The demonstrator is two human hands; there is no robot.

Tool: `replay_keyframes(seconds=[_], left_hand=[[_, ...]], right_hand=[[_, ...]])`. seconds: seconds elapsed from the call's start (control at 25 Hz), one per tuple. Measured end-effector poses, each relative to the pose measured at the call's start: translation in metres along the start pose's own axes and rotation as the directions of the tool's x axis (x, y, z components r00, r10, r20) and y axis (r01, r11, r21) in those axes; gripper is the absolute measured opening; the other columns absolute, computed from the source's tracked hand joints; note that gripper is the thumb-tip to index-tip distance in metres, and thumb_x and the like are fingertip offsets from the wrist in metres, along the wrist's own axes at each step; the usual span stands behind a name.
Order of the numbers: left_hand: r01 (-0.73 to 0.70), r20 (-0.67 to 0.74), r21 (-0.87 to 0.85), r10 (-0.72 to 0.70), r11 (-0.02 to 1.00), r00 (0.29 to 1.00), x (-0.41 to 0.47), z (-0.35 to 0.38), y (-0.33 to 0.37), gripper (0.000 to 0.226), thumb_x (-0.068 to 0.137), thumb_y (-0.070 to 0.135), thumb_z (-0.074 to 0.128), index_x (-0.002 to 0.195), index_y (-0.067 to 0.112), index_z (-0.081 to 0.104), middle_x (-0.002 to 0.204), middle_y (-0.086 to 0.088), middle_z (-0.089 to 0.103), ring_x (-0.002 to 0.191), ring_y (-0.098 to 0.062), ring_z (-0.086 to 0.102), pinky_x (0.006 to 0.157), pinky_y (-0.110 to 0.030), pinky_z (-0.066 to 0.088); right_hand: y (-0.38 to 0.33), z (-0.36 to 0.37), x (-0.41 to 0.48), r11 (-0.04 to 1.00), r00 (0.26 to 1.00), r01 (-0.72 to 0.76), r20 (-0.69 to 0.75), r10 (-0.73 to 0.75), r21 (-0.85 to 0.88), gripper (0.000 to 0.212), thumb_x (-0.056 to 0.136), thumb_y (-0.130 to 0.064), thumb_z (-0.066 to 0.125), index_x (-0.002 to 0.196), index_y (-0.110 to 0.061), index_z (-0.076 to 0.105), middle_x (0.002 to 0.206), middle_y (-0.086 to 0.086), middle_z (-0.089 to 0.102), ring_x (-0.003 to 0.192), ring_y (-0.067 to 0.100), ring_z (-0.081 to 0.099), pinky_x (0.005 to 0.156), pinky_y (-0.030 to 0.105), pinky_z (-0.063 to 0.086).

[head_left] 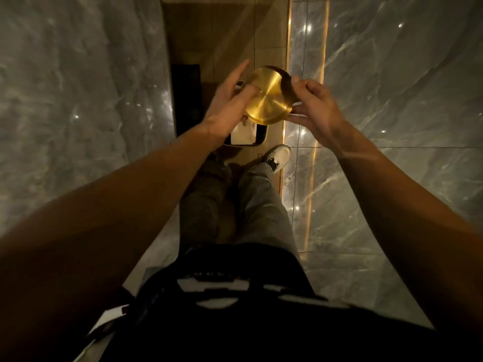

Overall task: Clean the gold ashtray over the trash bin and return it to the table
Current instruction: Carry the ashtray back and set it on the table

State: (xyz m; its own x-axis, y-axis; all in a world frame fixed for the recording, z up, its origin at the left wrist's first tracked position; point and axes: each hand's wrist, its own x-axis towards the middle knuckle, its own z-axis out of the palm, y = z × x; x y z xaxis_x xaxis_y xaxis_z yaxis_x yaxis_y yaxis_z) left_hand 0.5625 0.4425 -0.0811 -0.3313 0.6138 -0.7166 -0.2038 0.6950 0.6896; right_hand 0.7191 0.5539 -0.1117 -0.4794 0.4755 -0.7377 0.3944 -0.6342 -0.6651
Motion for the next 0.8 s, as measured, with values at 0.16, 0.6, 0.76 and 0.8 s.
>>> replay_keyframes(seconds=[0.16, 0.6, 0.76, 0.8], left_hand=[[-0.248, 0.095, 0.249, 0.231, 0.936, 0.968, -0.040, -0.040, 0.022, 0.104, 0.065, 0.028, 0.085, 0.151, 0.017, 0.028, 0.145, -0.001, 0.045, 0.131, -0.017, 0.049, 0.107, -0.042, 0.047], [-0.515, -0.001, 0.374, 0.556, 0.771, 0.831, -0.147, -0.156, 0.042, 0.106, 0.055, 0.039, 0.091, 0.145, 0.023, 0.037, 0.142, 0.004, 0.042, 0.126, -0.013, 0.050, 0.097, -0.032, 0.053], [-0.579, -0.021, 0.339, 0.621, 0.741, 0.783, -0.184, -0.210, 0.026, 0.105, 0.051, 0.047, 0.090, 0.142, 0.021, 0.044, 0.139, 0.002, 0.051, 0.125, -0.010, 0.052, 0.103, -0.032, 0.049], [-0.593, -0.027, 0.333, 0.635, 0.734, 0.772, -0.193, -0.225, 0.020, 0.105, 0.051, 0.047, 0.090, 0.142, 0.020, 0.045, 0.138, 0.001, 0.053, 0.125, -0.010, 0.054, 0.104, -0.033, 0.049]], right_hand=[[-0.049, 0.025, -0.038, 0.998, 0.995, 0.019, 0.099, -0.013, -0.063, 0.032, 0.097, -0.038, 0.052, 0.107, -0.009, 0.058, 0.101, 0.005, 0.065, 0.095, 0.027, 0.072, 0.079, 0.033, 0.060], [-0.110, 0.141, -0.127, 0.864, 0.899, 0.433, 0.197, -0.391, -0.258, 0.027, 0.100, -0.024, 0.048, 0.127, -0.025, 0.056, 0.107, -0.003, 0.063, 0.087, 0.014, 0.070, 0.075, 0.032, 0.061], [-0.109, 0.201, -0.158, 0.805, 0.862, 0.503, 0.247, -0.442, -0.315, 0.037, 0.095, -0.020, 0.058, 0.131, -0.015, 0.055, 0.113, -0.007, 0.063, 0.099, 0.004, 0.066, 0.083, 0.028, 0.058], [-0.106, 0.216, -0.165, 0.787, 0.852, 0.521, 0.251, -0.459, -0.332, 0.040, 0.092, -0.022, 0.063, 0.132, -0.017, 0.056, 0.118, -0.005, 0.063, 0.104, 0.006, 0.065, 0.088, 0.031, 0.057]])
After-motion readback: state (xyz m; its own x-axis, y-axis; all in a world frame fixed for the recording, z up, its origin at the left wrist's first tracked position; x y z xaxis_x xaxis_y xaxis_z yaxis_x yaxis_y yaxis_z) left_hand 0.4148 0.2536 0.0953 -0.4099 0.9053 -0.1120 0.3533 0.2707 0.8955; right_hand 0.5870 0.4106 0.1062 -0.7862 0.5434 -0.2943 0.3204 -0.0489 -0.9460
